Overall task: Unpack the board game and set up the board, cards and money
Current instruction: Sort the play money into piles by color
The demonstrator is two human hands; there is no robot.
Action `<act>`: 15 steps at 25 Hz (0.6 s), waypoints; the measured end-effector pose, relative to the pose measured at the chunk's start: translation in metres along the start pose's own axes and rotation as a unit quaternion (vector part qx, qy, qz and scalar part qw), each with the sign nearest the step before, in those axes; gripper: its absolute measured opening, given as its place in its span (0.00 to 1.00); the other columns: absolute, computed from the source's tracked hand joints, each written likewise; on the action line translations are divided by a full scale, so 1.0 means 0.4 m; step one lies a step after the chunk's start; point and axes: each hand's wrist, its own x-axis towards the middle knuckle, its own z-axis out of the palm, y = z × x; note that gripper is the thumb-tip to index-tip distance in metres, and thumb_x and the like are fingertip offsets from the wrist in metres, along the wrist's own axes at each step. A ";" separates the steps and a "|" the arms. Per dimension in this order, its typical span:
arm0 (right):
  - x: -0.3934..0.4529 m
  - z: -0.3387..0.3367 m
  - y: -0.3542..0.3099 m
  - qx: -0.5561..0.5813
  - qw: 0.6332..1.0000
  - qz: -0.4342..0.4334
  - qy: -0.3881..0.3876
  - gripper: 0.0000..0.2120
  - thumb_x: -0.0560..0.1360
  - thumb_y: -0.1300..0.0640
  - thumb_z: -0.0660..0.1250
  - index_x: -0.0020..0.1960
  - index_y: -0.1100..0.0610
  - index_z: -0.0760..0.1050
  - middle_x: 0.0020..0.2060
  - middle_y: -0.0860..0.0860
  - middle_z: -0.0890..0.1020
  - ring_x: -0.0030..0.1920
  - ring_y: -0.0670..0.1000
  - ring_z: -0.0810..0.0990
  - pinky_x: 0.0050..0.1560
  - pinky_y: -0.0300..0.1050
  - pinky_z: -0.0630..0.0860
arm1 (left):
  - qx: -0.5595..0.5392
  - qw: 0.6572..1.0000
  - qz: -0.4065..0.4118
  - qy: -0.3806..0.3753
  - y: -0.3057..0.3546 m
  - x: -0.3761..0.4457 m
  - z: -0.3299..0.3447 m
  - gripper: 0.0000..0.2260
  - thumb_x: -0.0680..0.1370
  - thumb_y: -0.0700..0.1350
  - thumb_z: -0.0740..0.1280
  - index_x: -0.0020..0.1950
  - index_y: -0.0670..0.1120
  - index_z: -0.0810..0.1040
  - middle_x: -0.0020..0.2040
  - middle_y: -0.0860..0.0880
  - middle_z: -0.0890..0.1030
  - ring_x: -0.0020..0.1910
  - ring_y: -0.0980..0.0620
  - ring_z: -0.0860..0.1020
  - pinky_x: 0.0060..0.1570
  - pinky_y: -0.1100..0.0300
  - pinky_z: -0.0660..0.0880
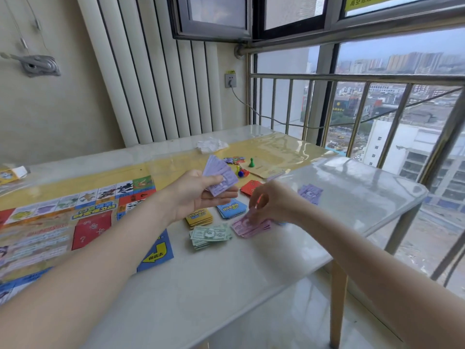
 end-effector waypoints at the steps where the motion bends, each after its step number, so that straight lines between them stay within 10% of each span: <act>1: -0.004 0.010 0.002 -0.058 0.998 -0.002 0.008 0.11 0.66 0.59 0.75 0.47 0.57 0.79 0.34 0.48 0.75 0.35 0.48 0.72 0.29 0.33 0.65 | 0.005 1.000 -0.003 -0.009 -0.006 -0.002 0.003 0.10 0.80 0.37 0.59 0.58 0.35 0.74 0.42 0.40 0.84 0.37 0.50 0.84 0.41 0.59 0.81; 15: 0.018 -0.044 -0.049 0.234 0.971 -0.019 0.034 0.11 0.68 0.68 0.72 0.50 0.64 0.77 0.32 0.56 0.80 0.29 0.50 0.76 0.30 0.37 0.74 | -0.028 0.997 -0.029 -0.071 0.000 -0.023 -0.013 0.10 0.79 0.37 0.61 0.58 0.35 0.75 0.49 0.37 0.83 0.44 0.45 0.84 0.48 0.53 0.80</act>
